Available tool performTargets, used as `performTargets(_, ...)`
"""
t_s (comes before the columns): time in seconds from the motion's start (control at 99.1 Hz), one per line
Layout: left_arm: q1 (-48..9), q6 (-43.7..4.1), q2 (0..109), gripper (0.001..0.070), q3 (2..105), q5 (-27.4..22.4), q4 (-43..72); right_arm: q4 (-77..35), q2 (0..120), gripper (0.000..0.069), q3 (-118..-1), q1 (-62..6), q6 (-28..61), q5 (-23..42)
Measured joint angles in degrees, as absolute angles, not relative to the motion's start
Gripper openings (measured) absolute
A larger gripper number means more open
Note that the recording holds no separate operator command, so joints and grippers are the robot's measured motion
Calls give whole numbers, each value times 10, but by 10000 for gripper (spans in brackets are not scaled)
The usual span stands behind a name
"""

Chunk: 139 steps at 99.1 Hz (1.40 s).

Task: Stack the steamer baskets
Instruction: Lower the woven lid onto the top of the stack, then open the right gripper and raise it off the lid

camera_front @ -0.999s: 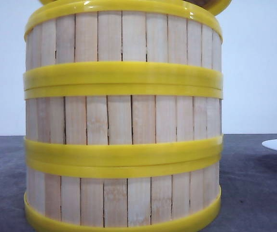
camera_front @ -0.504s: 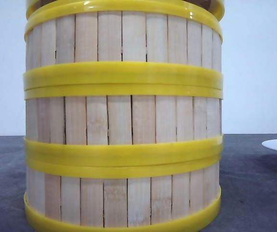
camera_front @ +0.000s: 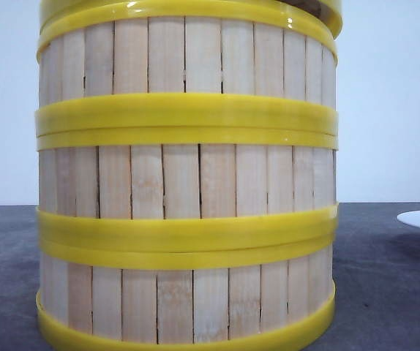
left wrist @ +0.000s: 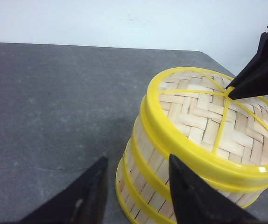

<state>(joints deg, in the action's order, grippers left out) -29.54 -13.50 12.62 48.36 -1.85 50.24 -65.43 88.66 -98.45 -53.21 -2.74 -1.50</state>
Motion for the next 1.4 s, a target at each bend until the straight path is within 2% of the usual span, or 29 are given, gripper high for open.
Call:
performTargets(0.514, -295, -135, 126, 234, 484, -19, 504, -660, 901, 57, -985, -532, -19, -17)
performTargets(0.585, -295, -135, 126, 234, 484, -18, 504, -661, 901, 103, -985, -532, -18, -17)
performTargets(0.706, -295, -135, 126, 234, 484, -19, 504, -662, 901, 253, -985, -532, -18, -15)
performTargets(0.817, -295, -135, 126, 234, 484, -18, 504, -662, 901, 298, -985, -532, -18, -15)
performTargets(0.958, -295, -135, 126, 234, 484, -19, 504, -658, 901, 307, -985, -532, -17, -10)
performTargets(1.11, -295, -135, 126, 234, 484, -18, 504, -652, 886, 307, -993, -532, -15, 35)
performTargets(1.402, -295, -135, 126, 234, 484, -18, 504, -588, 761, 307, -1012, -532, -15, 117)
